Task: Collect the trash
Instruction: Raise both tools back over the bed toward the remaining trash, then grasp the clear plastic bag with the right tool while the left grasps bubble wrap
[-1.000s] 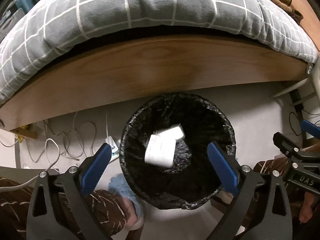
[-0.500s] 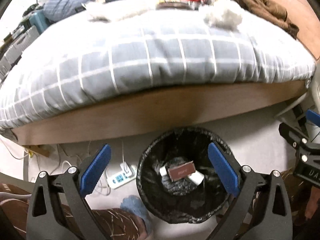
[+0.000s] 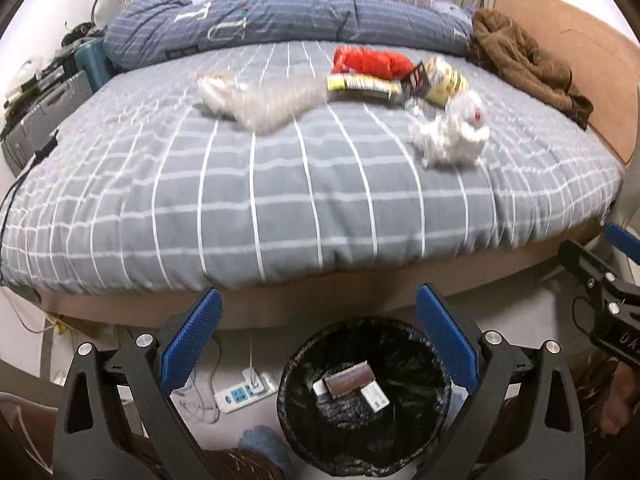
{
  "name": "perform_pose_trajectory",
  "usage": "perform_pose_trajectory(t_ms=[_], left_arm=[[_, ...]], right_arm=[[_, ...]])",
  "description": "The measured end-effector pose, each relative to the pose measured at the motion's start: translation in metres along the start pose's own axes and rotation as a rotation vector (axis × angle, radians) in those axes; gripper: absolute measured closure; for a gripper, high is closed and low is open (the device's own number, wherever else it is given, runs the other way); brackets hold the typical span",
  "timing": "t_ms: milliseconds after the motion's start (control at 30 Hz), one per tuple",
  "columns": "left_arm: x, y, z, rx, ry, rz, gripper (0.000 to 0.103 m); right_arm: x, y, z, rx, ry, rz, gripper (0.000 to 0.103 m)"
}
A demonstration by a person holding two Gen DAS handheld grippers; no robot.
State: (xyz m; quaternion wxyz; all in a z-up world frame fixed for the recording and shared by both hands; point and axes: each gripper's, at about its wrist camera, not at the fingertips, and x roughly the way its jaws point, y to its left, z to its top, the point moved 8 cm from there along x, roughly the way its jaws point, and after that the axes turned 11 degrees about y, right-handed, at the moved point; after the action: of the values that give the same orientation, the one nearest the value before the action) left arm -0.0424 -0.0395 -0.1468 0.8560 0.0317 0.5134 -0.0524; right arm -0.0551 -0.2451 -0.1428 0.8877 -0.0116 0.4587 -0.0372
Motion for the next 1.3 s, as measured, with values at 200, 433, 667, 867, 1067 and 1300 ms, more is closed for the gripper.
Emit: perform_pose_trajectory(t_ms=[200,433,667,867,1067,1300], left_arm=[[-0.01,0.004,0.028,-0.016,-0.044,-0.02,0.007],[-0.013,0.011,0.065,-0.019,-0.084,-0.017,0.007],[-0.005,0.028,0.104,-0.043,-0.113,0.0,0.007],[0.006,0.045,0.136,-0.064,-0.13,0.004,0.007],[0.021,0.049,0.17,-0.047,-0.136,-0.001,0.007],[0.056,0.046,0.2,-0.01,-0.1,0.011,0.007]], right_arm=[[-0.007,0.002,0.027,-0.008,-0.051,0.009,0.007],[-0.002,-0.007,0.059,0.006,-0.083,0.009,0.007],[0.014,-0.016,0.092,0.033,-0.094,0.026,0.009],[0.029,-0.016,0.112,0.034,-0.085,0.029,0.009],[0.052,-0.017,0.132,0.018,-0.061,0.024,0.012],[0.085,-0.03,0.155,0.034,-0.011,0.018,0.018]])
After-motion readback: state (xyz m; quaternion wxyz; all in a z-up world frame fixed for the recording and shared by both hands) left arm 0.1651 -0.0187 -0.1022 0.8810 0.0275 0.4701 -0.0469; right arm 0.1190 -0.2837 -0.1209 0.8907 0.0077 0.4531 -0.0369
